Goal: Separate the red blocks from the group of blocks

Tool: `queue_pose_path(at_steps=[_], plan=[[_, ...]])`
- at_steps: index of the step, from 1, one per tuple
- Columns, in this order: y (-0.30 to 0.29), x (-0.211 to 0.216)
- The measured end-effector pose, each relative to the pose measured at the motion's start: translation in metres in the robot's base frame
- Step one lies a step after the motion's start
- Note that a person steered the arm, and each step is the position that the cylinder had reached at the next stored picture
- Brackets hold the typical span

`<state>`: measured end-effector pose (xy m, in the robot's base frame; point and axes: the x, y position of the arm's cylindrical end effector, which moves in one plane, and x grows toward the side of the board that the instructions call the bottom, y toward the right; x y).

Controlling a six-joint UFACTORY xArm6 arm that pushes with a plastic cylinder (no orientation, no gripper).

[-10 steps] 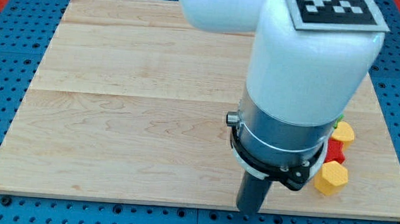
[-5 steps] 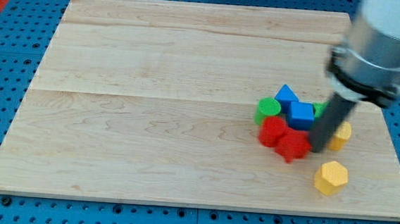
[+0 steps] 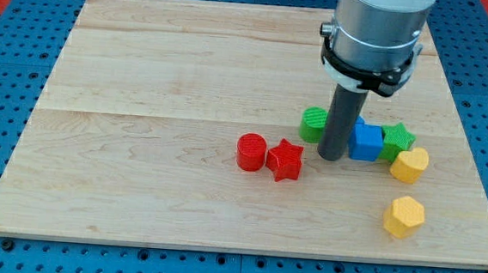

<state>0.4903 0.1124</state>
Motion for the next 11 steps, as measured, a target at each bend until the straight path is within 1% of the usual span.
queue_pose_path(at_steps=[1,2,7,8,9,11], plan=[[0.035,0.015],[0.050,0.028],[0.033,0.010],[0.030,0.010],[0.032,0.022],[0.071,0.026]])
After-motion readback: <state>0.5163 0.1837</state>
